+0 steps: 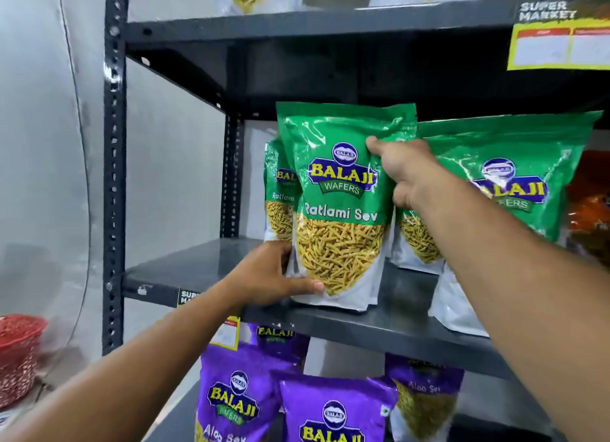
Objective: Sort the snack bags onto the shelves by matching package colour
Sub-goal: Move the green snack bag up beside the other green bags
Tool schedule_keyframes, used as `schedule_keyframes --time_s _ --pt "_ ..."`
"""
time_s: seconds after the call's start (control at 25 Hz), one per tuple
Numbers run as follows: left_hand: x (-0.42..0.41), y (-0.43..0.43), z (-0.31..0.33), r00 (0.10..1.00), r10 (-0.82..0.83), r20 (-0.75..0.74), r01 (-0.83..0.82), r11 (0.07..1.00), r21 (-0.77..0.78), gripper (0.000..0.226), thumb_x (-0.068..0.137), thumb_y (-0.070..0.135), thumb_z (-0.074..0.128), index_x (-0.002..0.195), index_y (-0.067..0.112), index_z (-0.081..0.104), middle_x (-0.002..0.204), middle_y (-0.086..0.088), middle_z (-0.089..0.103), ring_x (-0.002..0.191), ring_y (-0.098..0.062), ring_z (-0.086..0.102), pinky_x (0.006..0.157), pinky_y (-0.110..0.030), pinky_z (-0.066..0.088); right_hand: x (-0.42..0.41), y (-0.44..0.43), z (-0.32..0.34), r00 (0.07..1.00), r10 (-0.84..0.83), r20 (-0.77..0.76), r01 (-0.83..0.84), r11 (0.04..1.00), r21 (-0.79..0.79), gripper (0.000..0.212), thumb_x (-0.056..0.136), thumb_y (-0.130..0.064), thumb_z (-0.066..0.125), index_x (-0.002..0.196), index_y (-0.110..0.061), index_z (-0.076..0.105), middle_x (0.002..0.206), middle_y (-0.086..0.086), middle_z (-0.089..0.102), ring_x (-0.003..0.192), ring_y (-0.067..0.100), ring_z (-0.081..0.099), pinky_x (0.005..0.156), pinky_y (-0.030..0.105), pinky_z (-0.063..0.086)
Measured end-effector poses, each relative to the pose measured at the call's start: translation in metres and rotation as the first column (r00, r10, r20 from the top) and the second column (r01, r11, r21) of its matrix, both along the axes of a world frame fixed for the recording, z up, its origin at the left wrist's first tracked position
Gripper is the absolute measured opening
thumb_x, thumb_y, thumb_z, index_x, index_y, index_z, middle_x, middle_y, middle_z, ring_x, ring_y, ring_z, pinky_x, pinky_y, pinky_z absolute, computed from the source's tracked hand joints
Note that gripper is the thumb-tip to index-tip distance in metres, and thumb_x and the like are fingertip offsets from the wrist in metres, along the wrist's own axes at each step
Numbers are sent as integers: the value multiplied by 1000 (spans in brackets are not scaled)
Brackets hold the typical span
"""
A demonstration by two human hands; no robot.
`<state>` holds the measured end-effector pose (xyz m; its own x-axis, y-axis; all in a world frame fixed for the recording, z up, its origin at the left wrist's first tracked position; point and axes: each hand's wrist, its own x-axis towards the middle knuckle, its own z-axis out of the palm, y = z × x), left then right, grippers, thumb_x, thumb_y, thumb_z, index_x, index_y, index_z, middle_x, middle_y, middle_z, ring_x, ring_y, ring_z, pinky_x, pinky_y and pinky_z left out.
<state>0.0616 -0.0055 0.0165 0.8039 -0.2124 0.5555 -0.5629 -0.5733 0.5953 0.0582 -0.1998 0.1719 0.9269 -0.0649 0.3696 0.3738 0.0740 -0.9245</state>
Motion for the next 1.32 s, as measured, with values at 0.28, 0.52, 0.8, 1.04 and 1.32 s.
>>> schedule_keyframes --time_s 0.28,0.52,0.8,1.04,1.32 --pt "19 12 11 993 -70 -94 64 996 -58 58 59 36 90 111 22 67 113 9 75 108 -5 68 105 -38 48 10 6 -6 998 -16 62 19 998 -59 39 80 -30 70 107 -6 55 101 7 71 84 25 69 84 41 56" --pt "19 9 7 983 -158 -91 135 967 -215 63 61 2 88 112 26 60 113 8 73 106 -3 68 89 -15 51 -6 -36 -120 998 -5 -60 -35 766 -642 42 67 -12 68 103 -10 47 113 24 63 107 40 61 93 59 48" --pt "23 38 12 985 -107 -134 79 976 -204 53 60 -8 85 108 7 66 104 -2 77 96 -11 73 87 -25 57 21 -10 -140 999 -34 -3 20 653 -757 34 69 -22 76 98 -19 58 96 5 71 90 25 67 90 46 52" --pt "23 93 14 982 -61 -181 17 972 -235 52 61 -20 77 104 6 66 88 3 80 84 -9 74 74 -20 58 19 52 -133 997 -31 65 71 532 -844 54 75 -31 73 121 -11 52 120 9 62 103 29 60 87 38 52" --pt "20 122 10 981 -38 -192 -15 964 -267 52 64 -18 77 109 6 66 102 -4 77 96 -18 72 87 -31 58 20 81 -135 996 -2 91 78 533 -843 50 76 -30 72 117 -9 54 118 11 63 100 29 61 84 37 53"
